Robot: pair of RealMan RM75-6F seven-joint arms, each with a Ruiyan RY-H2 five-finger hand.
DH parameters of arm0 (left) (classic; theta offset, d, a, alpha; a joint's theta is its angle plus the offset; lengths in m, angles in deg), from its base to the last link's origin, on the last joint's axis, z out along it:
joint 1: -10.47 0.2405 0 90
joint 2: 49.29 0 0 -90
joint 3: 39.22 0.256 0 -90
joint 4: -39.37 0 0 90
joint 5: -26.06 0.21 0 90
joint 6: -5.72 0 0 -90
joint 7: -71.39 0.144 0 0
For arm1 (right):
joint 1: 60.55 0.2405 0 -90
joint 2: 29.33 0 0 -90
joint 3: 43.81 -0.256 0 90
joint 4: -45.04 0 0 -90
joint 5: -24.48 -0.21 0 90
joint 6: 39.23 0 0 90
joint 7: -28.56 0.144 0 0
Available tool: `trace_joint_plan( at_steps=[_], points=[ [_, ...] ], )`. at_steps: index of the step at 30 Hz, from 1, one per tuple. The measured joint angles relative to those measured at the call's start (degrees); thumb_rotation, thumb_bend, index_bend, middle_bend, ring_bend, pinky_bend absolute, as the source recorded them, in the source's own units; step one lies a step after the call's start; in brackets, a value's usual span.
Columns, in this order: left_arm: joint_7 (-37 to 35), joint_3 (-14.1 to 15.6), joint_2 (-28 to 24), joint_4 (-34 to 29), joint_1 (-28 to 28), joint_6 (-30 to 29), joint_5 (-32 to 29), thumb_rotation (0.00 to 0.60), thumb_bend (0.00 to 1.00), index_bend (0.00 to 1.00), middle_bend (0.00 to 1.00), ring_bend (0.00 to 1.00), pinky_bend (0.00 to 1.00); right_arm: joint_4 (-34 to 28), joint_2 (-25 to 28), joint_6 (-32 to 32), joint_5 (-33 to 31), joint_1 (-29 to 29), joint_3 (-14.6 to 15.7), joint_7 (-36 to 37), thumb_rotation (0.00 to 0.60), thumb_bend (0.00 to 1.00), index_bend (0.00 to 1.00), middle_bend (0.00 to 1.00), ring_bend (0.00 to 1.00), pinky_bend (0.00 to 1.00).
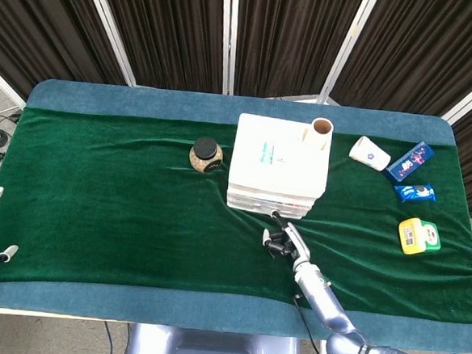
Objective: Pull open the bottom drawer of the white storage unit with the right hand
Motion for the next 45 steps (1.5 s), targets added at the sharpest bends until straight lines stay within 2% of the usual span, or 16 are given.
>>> trace_joint_plan(
  at_steps=[9, 20, 26, 33, 45],
  points=[
    [0.02, 0.06, -0.02, 0.00, -0.08, 0.26, -0.09, 0.600, 0.08, 0.00, 0.00, 0.00, 0.00, 0.58, -0.81, 1.20, -1.39, 0.07, -0.68, -1.07, 0.600, 0.62, 0.13, 0.92, 0.97, 0.84],
    [0.08, 0.14, 0.04, 0.05, -0.20, 0.57, -0.13, 0.600, 0.08, 0.00, 0.00, 0.00, 0.00, 1.53, -2.42, -1.13, -2.29, 1.86, -1.93, 0.31, 0.600, 0.63, 0.19, 0.92, 0.97, 0.84],
    [-0.28, 0.16, -0.09, 0.08, -0.22, 0.62, -0.14, 0.600, 0.08, 0.00, 0.00, 0.00, 0.00, 2.57, -3.36, -2.37, -3.04, 3.01, -2.86, 0.62, 0.600, 0.64, 0.25, 0.93, 0.97, 0.84],
    [-0.25, 0.22, -0.12, 0.03, -0.22, 0.59, -0.01, 0.600, 0.08, 0.00, 0.00, 0.00, 0.00, 1.13, -2.51, -2.34, -2.44, 2.02, -2.42, 1.71, 0.600, 0.64, 0.33, 0.93, 0.97, 0.84],
    [0.57, 0.41, 0.09, -0.13, -0.27, 0.67, 0.18, 0.600, 0.08, 0.00, 0.00, 0.00, 0.00, -3.45, 0.88, -0.75, 2.18, -0.92, -0.39, 5.07, 0.600, 0.64, 0.33, 0.93, 0.97, 0.84]
  ],
)
